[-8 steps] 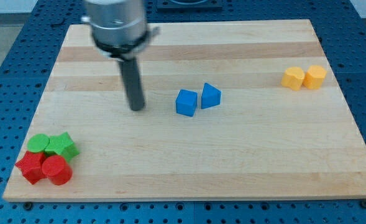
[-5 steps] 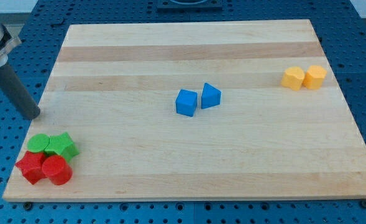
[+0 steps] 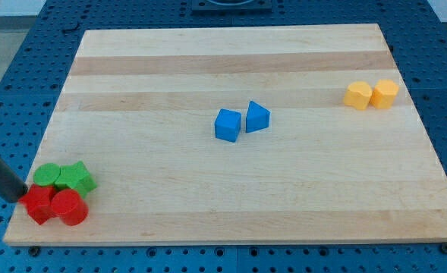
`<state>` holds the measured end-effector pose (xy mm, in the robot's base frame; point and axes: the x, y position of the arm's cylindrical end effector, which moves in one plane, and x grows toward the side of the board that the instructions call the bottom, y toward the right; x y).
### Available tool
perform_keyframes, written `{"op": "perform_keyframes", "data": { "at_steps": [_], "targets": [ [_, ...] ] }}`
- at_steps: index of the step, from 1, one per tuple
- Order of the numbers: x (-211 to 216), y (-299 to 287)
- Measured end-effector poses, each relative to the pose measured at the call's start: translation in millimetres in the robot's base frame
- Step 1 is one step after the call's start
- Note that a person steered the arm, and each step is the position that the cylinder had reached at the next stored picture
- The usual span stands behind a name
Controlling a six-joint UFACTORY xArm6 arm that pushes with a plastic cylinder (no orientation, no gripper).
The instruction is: Slide the group of blocks right a bit
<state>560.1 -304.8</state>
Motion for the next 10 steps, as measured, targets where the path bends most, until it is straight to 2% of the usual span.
{"op": "perform_keyframes", "data": {
  "at_steps": [2,4,6,8,9,10],
  "targets": [
    [6,0],
    [38,1],
    [48,58],
    [48,156],
    [49,181],
    [59,162]
  ]
}}
